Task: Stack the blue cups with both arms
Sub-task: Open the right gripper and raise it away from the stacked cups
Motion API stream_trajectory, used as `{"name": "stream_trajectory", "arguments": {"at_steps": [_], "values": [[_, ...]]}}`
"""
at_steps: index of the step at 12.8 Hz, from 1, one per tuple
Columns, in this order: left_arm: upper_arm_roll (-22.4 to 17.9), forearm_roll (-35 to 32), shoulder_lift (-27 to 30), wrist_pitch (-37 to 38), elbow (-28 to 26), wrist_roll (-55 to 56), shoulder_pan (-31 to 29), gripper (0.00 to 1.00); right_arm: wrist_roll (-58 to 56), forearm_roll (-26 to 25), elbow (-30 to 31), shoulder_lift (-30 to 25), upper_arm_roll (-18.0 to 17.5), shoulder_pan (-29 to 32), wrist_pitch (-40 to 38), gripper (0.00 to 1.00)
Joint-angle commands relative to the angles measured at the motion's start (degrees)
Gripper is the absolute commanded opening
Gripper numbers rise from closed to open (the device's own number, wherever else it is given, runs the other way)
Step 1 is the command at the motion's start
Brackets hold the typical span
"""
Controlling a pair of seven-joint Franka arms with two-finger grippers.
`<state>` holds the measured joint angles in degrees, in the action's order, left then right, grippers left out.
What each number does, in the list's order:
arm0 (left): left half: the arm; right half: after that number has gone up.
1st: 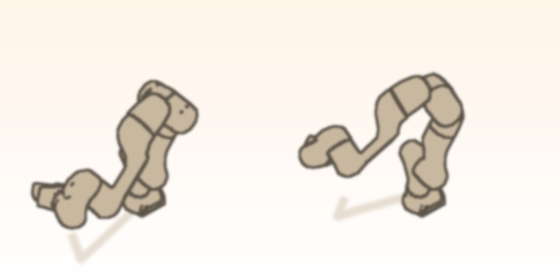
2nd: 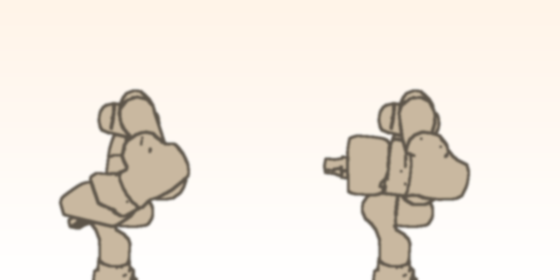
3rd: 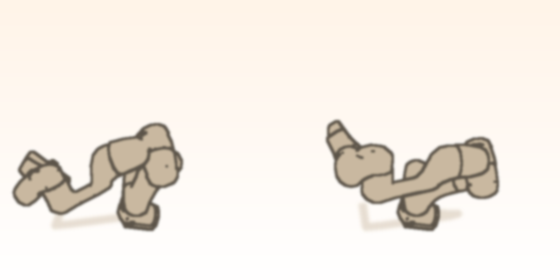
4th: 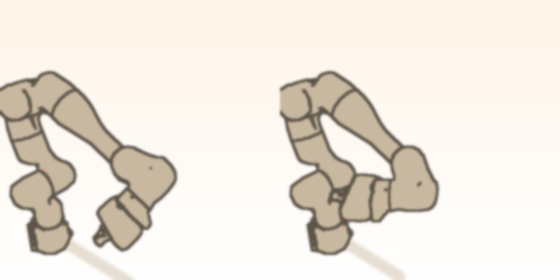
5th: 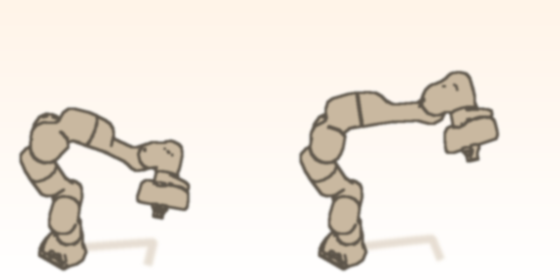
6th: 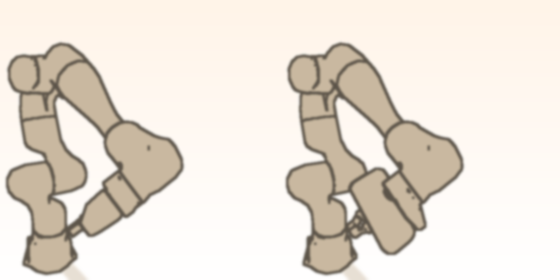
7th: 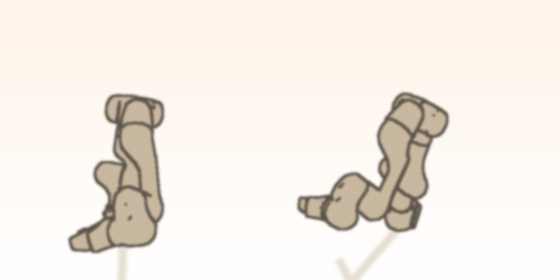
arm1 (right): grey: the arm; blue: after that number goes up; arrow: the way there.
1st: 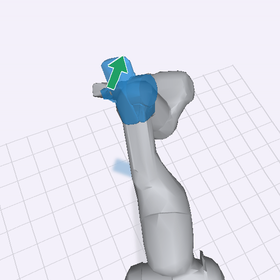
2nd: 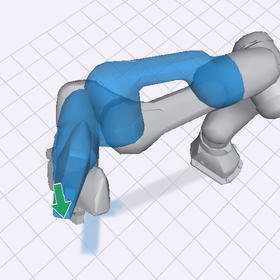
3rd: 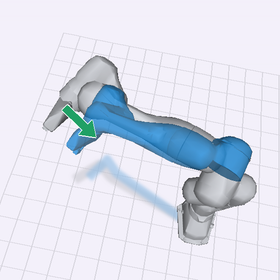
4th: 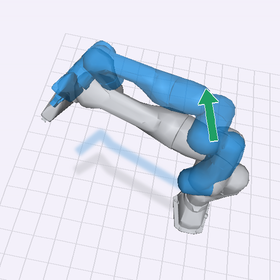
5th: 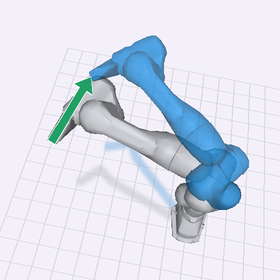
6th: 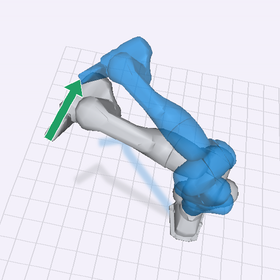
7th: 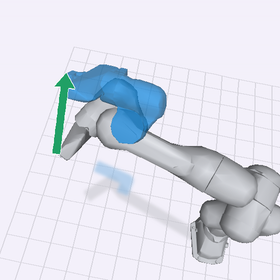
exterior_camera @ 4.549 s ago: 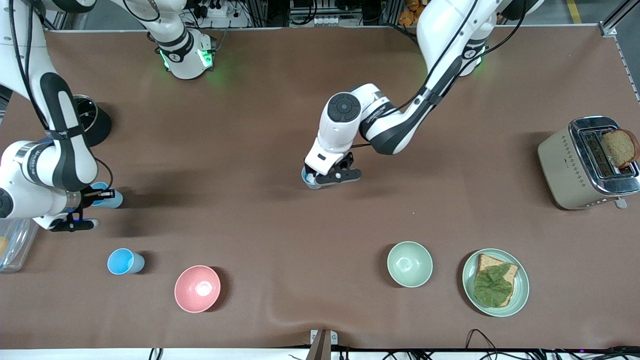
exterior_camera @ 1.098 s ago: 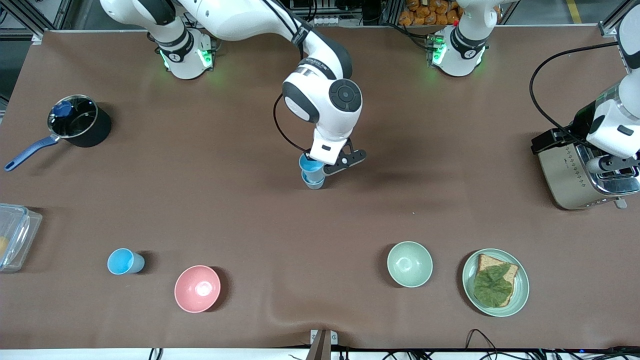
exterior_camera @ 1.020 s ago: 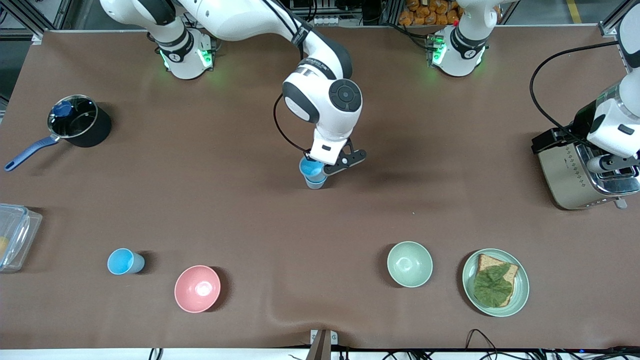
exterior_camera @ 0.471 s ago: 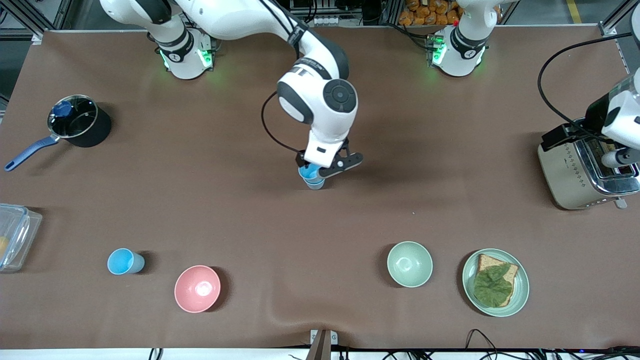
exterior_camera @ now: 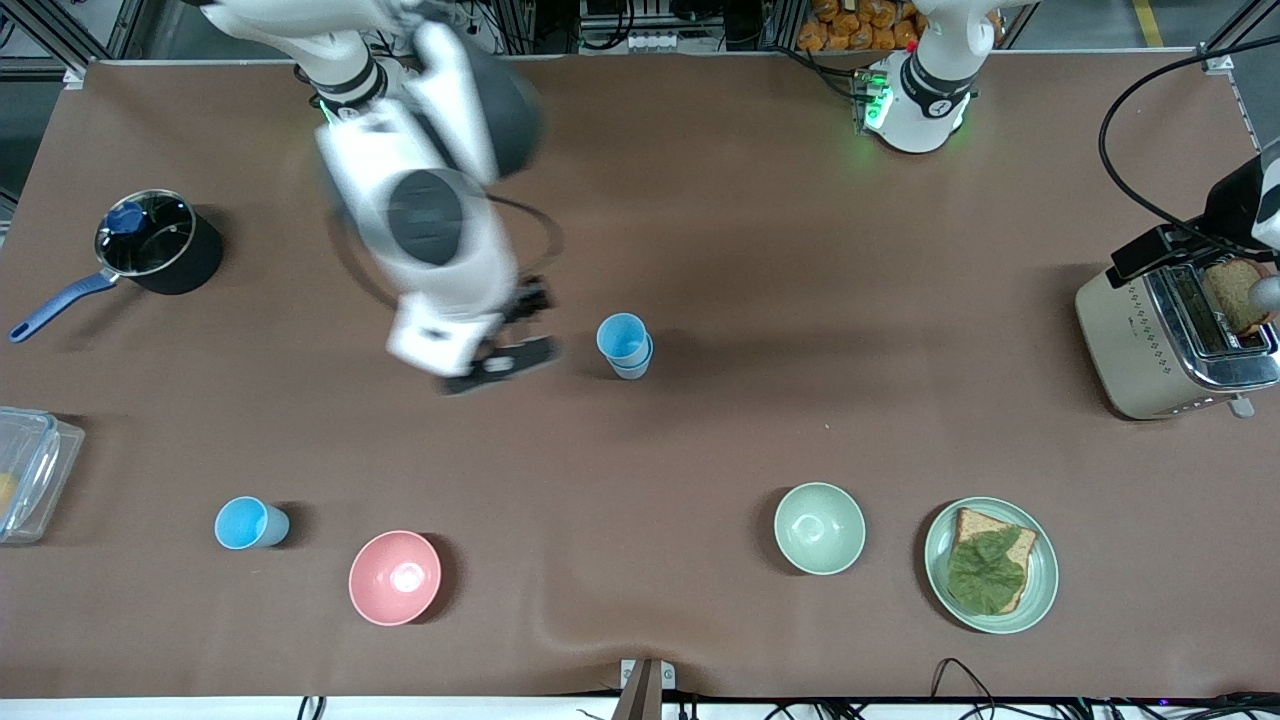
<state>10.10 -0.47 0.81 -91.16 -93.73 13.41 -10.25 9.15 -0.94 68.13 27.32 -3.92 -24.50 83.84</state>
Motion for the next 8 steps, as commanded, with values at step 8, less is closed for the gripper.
{"name": "stream_trajectory", "arguments": {"at_steps": [8], "values": [[-0.96, 1.26, 0.68, 4.85, 2.76, -1.55, 1.64, 1.00, -15.11, 0.50, 21.42, -26.07, -1.18, 28.43, 0.00, 1.00]]}}
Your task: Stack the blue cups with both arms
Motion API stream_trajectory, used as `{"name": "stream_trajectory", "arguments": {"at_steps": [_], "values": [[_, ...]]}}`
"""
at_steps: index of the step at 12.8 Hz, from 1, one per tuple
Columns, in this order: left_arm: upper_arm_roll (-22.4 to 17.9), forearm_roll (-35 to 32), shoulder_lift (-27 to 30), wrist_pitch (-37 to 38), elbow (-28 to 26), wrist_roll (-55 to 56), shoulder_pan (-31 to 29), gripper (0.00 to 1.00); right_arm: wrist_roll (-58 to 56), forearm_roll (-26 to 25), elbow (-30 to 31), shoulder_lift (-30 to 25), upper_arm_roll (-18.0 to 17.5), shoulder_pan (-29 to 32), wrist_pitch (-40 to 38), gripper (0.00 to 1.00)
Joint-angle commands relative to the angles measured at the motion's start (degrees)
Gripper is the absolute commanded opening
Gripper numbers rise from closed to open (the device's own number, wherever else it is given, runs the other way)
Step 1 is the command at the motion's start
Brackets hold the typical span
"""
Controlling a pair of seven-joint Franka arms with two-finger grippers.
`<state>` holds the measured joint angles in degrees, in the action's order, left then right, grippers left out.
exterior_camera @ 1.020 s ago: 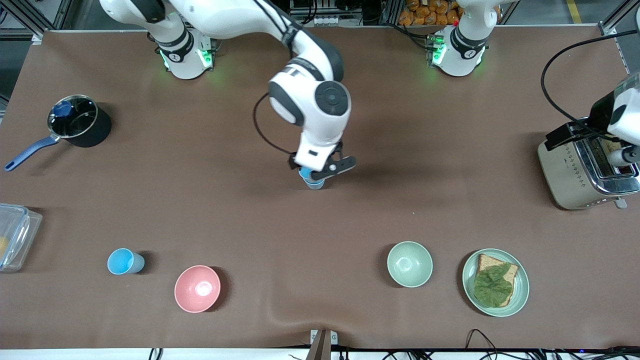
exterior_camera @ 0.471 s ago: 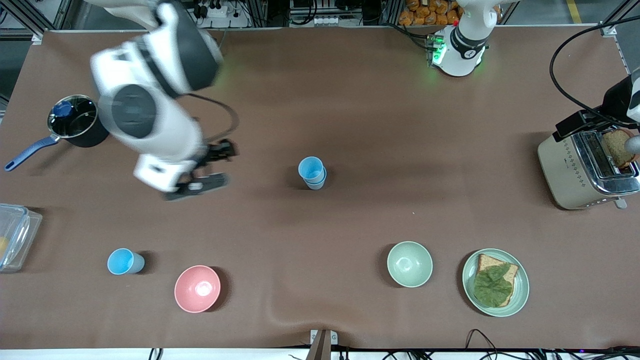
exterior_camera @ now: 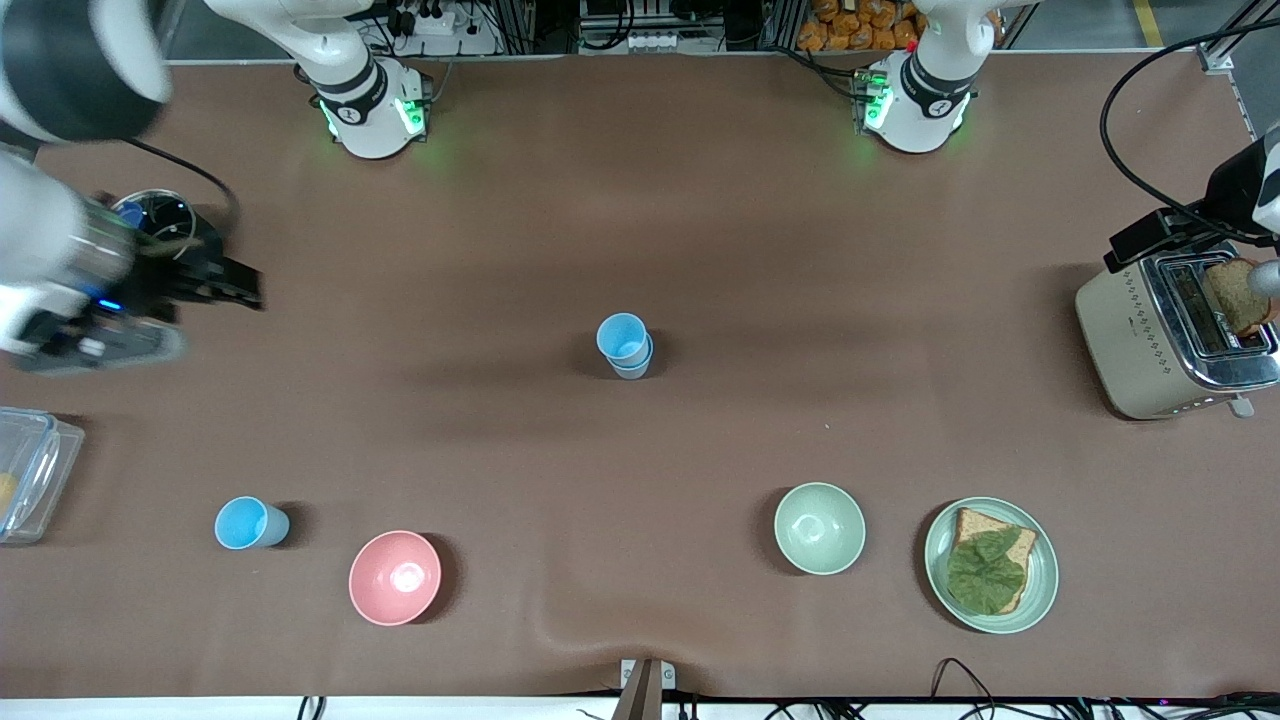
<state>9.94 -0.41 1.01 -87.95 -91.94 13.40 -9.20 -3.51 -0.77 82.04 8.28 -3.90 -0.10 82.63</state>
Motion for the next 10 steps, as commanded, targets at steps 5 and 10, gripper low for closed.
{"name": "stream_trajectory", "arguments": {"at_steps": [5, 10], "values": [[-0.71, 0.50, 0.31, 2.60, 1.32, -9.34, 1.29, 1.00, -8.09, 0.42, 7.52, -8.71, -0.06, 8.19, 1.13, 1.00], [-0.45, 0.50, 0.22, 1.73, 1.41, -9.62, 1.46, 1.00, -7.57, 0.94, 7.08, -8.37, 0.13, 7.48, 0.69, 1.00]]}}
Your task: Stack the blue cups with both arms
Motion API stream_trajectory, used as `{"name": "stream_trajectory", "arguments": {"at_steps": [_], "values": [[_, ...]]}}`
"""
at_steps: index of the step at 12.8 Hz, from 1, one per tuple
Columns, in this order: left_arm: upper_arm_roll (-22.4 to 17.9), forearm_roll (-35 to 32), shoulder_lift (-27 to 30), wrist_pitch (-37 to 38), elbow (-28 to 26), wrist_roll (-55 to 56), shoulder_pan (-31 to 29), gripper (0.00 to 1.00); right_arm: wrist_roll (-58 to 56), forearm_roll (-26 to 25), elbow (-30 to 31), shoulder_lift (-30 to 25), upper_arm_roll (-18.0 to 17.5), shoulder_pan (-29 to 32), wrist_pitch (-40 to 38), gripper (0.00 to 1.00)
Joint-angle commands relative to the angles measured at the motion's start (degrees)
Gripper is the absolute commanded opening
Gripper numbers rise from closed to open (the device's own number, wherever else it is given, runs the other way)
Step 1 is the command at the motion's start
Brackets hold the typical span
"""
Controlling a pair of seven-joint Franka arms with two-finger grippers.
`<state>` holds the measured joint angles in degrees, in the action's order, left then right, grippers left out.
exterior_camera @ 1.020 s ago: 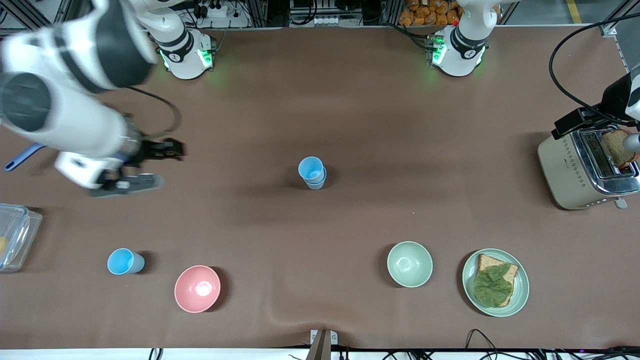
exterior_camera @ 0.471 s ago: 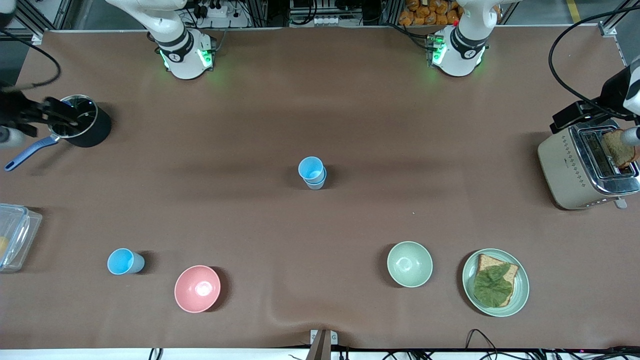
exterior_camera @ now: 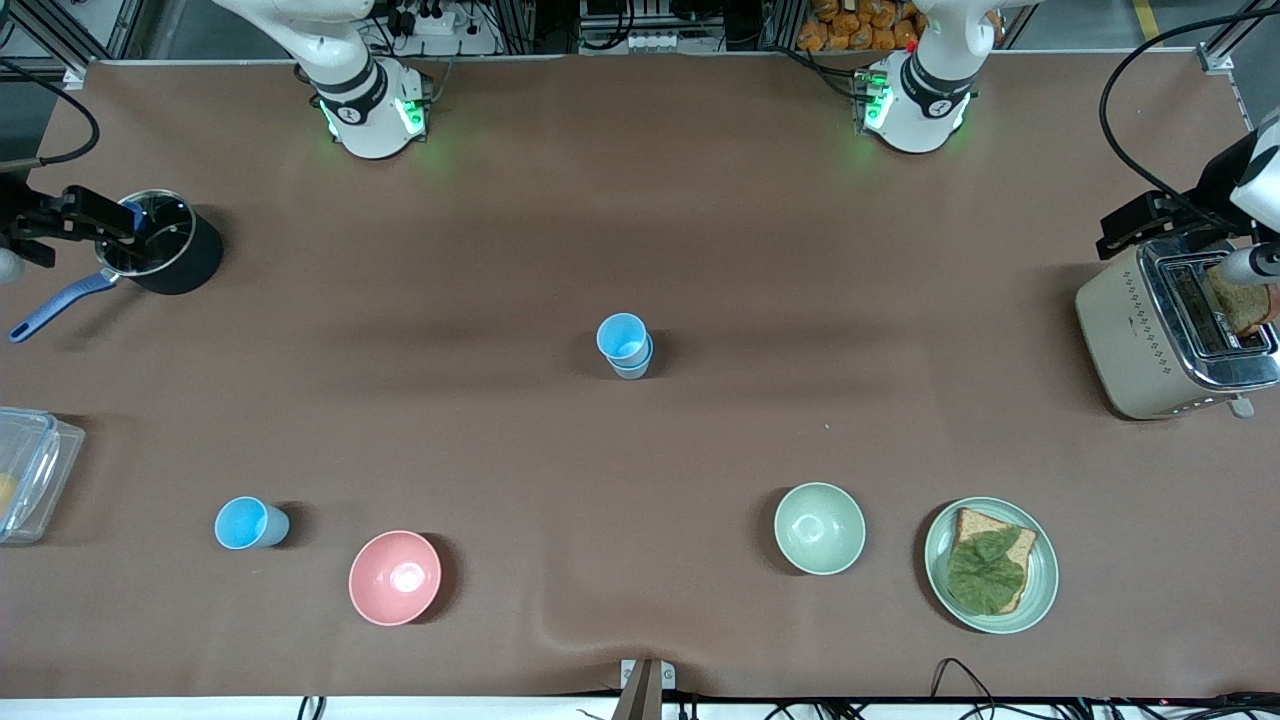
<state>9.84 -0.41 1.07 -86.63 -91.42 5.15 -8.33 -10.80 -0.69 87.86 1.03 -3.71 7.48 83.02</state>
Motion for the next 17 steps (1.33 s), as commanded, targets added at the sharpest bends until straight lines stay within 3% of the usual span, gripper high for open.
{"name": "stream_trajectory", "arguments": {"at_steps": [1, 17], "values": [[-0.17, 0.50, 0.25, -0.03, 0.89, -1.37, 0.94, 1.00, -0.18, 0.95, 1.26, -0.95, -0.16, -0.18, 0.31, 1.00], [-2.01, -0.12, -0.19, -1.26, 2.56, -1.20, 5.69, 1.00, -0.09, 0.42, -1.20, -0.59, 0.37, -0.81, 0.57, 1.00]]}}
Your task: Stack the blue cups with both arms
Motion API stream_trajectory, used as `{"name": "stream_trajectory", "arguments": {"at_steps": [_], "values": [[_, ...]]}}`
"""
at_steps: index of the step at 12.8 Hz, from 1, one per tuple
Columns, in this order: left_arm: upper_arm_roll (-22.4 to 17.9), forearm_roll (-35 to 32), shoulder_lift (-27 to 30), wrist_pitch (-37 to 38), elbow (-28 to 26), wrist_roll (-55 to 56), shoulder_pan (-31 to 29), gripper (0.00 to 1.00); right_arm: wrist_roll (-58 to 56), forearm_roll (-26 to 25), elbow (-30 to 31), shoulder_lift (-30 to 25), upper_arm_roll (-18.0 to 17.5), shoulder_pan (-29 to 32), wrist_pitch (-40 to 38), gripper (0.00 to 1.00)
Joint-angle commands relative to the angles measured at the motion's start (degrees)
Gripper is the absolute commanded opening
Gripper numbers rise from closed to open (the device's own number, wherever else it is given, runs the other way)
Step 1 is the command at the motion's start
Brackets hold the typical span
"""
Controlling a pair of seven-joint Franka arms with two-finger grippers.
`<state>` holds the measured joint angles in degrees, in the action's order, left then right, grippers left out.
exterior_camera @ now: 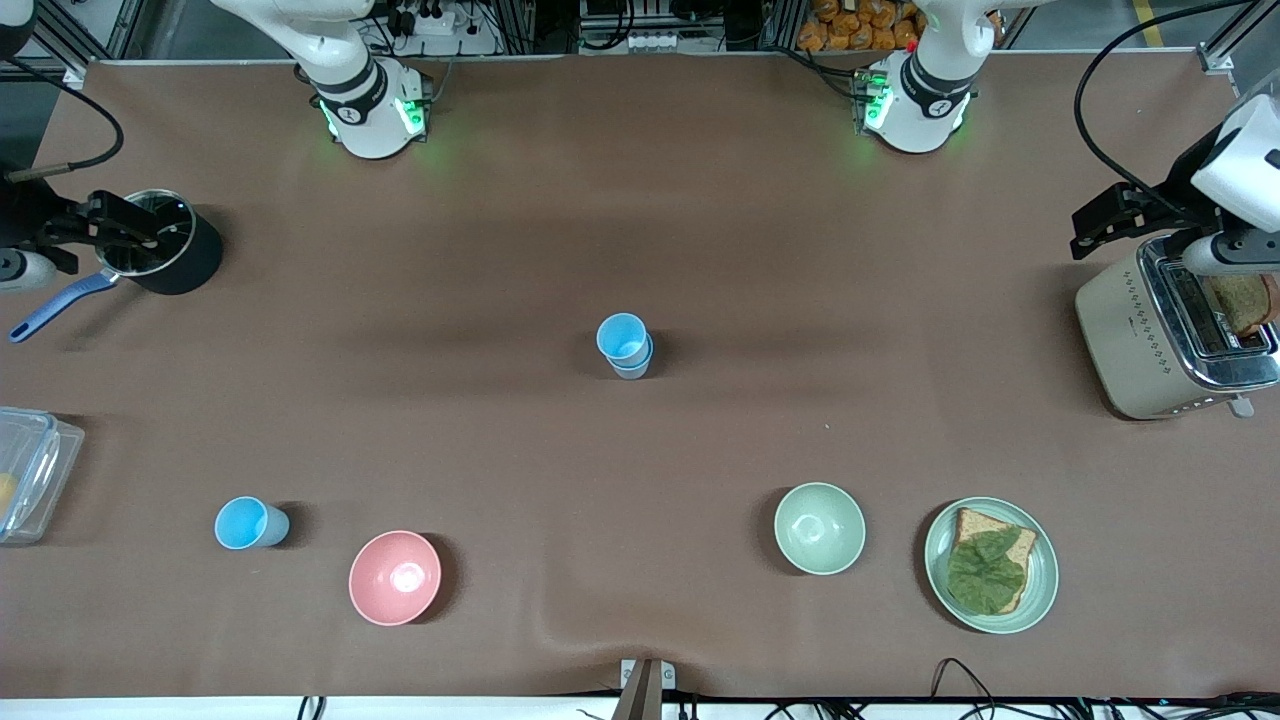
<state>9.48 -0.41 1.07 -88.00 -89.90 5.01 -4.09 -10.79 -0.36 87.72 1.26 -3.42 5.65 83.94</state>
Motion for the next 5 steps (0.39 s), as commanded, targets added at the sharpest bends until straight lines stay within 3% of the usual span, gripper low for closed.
{"name": "stream_trajectory", "arguments": {"at_steps": [1, 5], "values": [[-2.01, -0.12, -0.19, 0.11, 1.04, -1.14, 1.71, 1.00, -0.20, 0.09, -1.14, -0.82, -0.01, 1.47, -0.35, 1.00], [-2.01, -0.03, -0.19, 0.11, 1.04, -0.44, 1.71, 1.00, -0.64, 0.18, -1.23, -1.00, -0.01, 1.47, -0.44, 1.00]]}}
